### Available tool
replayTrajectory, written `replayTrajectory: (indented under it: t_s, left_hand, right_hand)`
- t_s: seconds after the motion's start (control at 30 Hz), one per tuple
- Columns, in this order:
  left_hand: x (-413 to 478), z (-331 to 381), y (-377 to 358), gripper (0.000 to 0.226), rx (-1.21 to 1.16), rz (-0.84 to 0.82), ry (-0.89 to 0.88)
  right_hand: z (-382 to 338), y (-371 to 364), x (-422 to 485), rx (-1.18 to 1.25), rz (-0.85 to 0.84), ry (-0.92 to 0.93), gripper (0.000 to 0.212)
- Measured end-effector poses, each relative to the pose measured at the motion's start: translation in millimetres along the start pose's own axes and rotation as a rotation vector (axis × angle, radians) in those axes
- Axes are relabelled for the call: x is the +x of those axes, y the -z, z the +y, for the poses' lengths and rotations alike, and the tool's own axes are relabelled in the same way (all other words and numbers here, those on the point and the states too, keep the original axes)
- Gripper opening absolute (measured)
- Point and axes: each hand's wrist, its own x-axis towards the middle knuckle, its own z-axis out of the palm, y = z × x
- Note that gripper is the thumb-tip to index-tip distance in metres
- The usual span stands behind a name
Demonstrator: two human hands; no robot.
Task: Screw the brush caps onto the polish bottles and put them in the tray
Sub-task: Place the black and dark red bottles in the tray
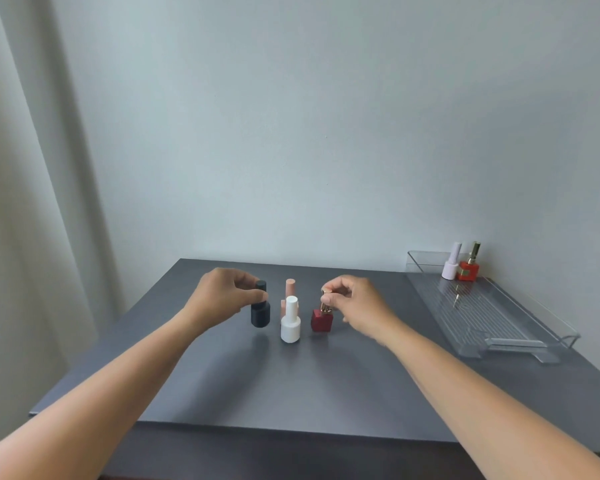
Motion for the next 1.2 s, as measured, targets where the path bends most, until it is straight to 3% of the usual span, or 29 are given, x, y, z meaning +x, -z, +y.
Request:
replayTrajectory:
  t_s: [0.3, 0.67, 1.2]
  left_hand:
    - [20, 88, 9, 0.016, -0.05, 0.019, -0.174]
    - [71, 187, -99, 0.016, -0.121, -0.175, -0.281]
    - [154, 230, -252, 0.01, 0.003, -0.258, -0.239]
  right_hand:
    - [-5, 87, 11, 0.097, 0.161, 0.006, 0.01]
    - [34, 217, 37, -0.034, 0.432, -0.061, 0.01]
    - [106, 250, 105, -0.303, 0.404, -0.195, 0.011]
